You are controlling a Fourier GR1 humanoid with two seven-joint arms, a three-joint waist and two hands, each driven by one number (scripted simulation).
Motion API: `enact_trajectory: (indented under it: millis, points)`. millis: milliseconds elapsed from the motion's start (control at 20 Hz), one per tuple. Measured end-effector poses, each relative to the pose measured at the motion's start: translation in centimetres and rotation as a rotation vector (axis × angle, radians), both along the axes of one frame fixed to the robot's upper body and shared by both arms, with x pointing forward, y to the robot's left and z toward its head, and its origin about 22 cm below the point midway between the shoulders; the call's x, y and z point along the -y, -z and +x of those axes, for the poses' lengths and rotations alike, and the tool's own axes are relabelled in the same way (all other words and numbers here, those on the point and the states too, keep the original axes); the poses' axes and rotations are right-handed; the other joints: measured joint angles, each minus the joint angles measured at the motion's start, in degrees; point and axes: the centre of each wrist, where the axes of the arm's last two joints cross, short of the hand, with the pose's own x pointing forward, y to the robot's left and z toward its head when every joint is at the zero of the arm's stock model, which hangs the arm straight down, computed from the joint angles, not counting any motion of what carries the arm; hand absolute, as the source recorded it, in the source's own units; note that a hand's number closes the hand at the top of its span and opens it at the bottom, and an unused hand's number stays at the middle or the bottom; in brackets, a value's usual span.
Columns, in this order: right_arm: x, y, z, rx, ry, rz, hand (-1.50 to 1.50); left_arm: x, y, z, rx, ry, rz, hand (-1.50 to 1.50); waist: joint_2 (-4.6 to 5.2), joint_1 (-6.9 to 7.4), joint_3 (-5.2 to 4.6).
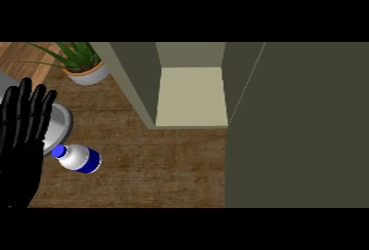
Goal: Pick up the bottled water, place it into the cabinet and close the cabinet
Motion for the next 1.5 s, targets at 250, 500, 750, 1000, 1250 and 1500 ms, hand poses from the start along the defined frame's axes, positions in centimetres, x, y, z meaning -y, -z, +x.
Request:
enact_trajectory:
  millis: [250, 500, 750, 1000, 1250, 1500]
  points:
    - [0.8, 0.3, -1.7, -0.044, 0.024, -0.027, -1.50, -0.8, -0.3, -0.9, 0.011, -0.205, -0.005, -1.50, 0.34, 0.28, -0.72]
    - [0.8, 1.2, -3.6, -0.149, -0.072, 0.018, -1.50, -1.4, 0.6, -2.9, -0.073, -0.402, -0.209, -1.50, 0.29, 0.63, -0.97]
    - [0.8, -0.1, -7.1, -0.196, -0.132, 0.039, -1.50, -0.5, 0.7, -5.4, -0.117, -0.472, -0.312, -1.50, 0.40, 0.32, -1.05]
    - [1.6, 0.0, -10.0, -0.233, -0.147, 0.027, -1.50, 1.1, -0.3, -8.2, -0.126, -0.494, -0.350, -1.50, 0.37, 0.06, -1.02]
    - [1.7, 0.3, -10.7, -0.243, -0.145, 0.029, -1.50, 2.3, -0.4, -10.0, -0.143, -0.507, -0.359, -1.50, 0.44, 0.22, -1.02]
    - [1.7, 0.5, -11.3, -0.258, -0.146, 0.035, -1.50, 3.0, 0.2, -10.7, -0.153, -0.519, -0.368, -1.50, 0.46, 0.21, -1.05]
